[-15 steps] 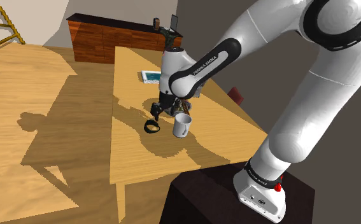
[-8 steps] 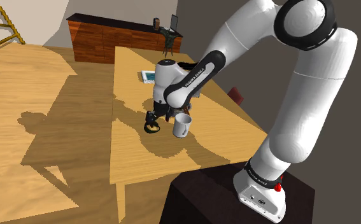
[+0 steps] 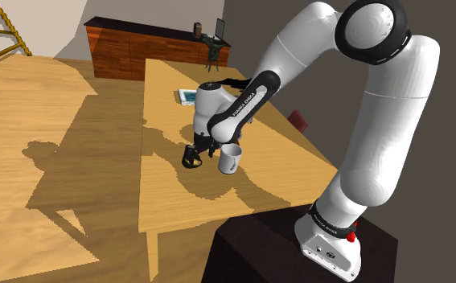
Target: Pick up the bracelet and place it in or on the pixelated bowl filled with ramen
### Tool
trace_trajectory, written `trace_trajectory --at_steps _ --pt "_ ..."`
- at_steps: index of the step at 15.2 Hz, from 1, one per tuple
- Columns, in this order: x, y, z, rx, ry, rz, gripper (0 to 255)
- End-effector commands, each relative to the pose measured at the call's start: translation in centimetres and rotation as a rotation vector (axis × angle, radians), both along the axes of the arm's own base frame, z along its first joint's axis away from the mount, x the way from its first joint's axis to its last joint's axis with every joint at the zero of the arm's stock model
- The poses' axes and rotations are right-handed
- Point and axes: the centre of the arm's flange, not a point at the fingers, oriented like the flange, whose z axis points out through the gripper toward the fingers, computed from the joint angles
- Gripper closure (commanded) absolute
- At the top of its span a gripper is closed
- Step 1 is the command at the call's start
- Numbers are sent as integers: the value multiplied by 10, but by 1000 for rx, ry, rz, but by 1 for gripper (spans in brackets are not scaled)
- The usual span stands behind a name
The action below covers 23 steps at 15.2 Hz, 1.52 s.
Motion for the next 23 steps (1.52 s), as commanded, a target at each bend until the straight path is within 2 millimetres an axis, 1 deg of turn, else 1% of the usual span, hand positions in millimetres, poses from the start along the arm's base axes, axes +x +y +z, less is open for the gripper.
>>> trace_trajectory --at_steps 1,3,4,13,23 --pt "0 0 0 0 0 0 0" --pt "0 0 0 0 0 0 0" --pt "0 0 0 0 0 0 255" --pt "0 0 0 0 0 0 255" --pt "0 0 53 0 0 0 255"
